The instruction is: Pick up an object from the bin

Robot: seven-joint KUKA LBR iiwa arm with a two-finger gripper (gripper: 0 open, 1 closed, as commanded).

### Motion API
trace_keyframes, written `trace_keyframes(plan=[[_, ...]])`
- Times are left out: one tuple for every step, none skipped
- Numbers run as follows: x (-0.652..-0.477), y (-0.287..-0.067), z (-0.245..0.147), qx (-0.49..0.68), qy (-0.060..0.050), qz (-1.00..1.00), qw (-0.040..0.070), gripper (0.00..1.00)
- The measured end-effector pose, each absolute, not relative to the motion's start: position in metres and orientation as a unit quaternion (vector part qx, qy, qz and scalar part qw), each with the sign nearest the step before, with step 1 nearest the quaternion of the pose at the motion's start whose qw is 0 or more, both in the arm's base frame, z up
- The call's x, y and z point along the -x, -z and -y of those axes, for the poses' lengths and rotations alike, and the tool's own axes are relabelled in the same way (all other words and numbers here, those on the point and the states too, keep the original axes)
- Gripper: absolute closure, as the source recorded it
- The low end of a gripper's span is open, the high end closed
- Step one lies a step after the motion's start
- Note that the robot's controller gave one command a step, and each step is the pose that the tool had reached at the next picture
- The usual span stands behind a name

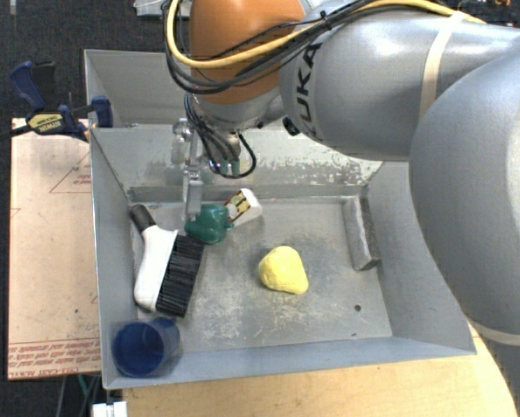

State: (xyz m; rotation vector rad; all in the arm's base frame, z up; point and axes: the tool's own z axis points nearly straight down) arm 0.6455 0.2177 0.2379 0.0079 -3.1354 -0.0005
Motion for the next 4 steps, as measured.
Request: trace_keyframes(plan=[[-0.647, -0.244, -0.216, 0.0, 0.001, 1.0, -0.001, 0.0], [-0.628, -0.142, -0.173, -0.163, 0.001, 0.987, -0.001, 0.0], [-0.612, -0.161, -0.163, -0.287, 0.001, 0.958, -0.004, 0.0], [-0.632, -0.116, -0.139, -0.251, 0.002, 0.968, 0.0, 0.0]])
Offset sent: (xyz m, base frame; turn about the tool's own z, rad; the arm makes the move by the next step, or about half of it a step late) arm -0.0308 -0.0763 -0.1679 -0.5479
